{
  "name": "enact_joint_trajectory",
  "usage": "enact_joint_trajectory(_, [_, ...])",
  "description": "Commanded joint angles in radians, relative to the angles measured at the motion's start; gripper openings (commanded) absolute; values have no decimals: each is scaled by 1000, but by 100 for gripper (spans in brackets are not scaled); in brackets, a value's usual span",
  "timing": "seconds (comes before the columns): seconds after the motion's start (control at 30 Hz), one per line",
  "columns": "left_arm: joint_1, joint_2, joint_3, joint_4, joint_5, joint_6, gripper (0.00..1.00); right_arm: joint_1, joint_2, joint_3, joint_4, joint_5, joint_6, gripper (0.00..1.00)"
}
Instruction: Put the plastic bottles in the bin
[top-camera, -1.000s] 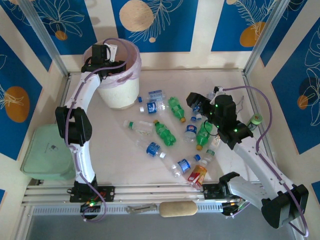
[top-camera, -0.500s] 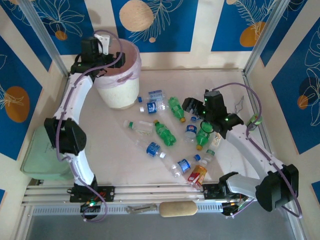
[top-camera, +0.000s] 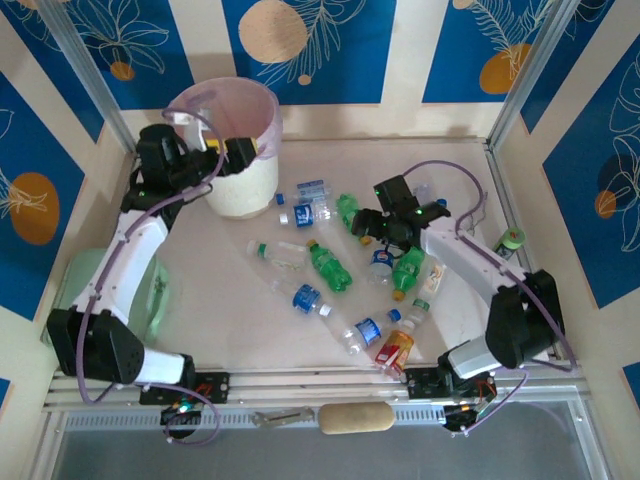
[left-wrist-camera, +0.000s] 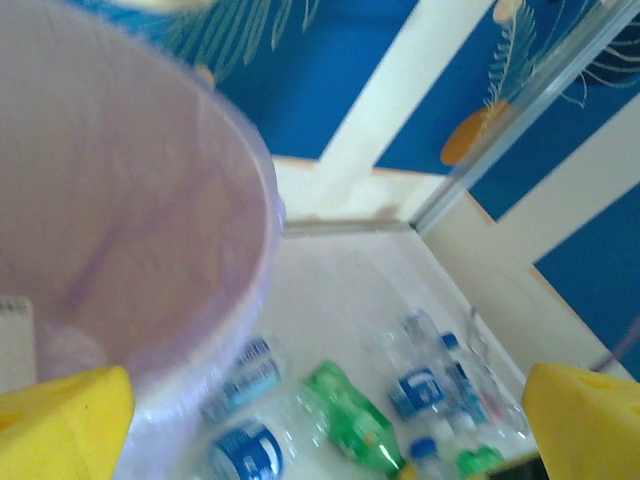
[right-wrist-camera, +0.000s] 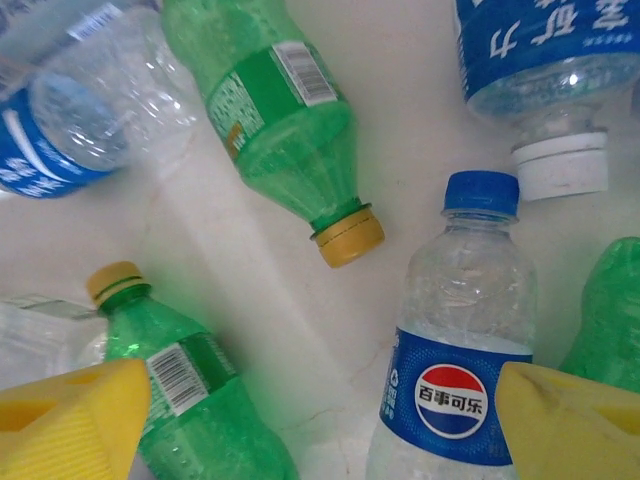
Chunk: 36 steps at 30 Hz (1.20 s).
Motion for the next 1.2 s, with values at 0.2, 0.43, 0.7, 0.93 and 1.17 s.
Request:
enact_joint_trajectory(0.2, [-114, -194, -286, 32, -85, -91, 100, 21, 150, 33, -132, 115, 0, 84])
enact_joint_trajectory(0.43, [-189, -185, -344, 92, -176, -87, 100, 41, 206, 28, -150, 162, 28, 84])
enact_joint_trajectory(0.7, [-251, -110, -290, 90, -194, -61, 100, 41, 250, 10, -67, 144, 59, 78])
enact_joint_trajectory(0.93, [-260, -129, -298, 79, -224, -64, 100, 36, 288, 8, -36, 135, 57, 69])
enact_joint_trajectory(1.17, [-261, -124, -294, 73, -222, -68, 100, 41, 228, 6, -11, 122, 56, 55])
